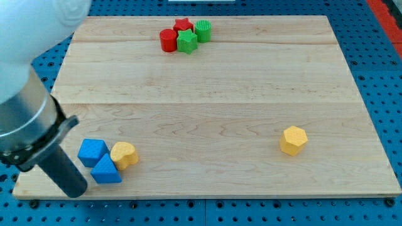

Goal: Push the yellow hexagon closer to group of the blocks

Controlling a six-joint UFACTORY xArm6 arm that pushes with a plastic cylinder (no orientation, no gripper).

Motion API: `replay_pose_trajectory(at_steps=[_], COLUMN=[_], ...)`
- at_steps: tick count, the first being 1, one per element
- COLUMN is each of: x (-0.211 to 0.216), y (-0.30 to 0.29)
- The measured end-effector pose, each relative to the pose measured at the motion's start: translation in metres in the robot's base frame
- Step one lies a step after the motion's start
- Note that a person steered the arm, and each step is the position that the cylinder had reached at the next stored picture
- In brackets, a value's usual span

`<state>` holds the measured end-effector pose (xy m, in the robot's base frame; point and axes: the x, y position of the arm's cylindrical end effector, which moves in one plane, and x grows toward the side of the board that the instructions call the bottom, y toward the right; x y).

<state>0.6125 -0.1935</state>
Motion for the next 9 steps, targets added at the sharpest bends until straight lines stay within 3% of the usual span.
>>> replay_pose_trajectory(at_steps=[1,2,3,4,5,6,7,8,9], x=[0.005,-0.013,-0.042,-0.045,-0.065,-0.082,-0.082,-0.1,-0.148], y=[0.05,0.143,0.285,0.387,0.397,0.289,0.137,0.207,0.259])
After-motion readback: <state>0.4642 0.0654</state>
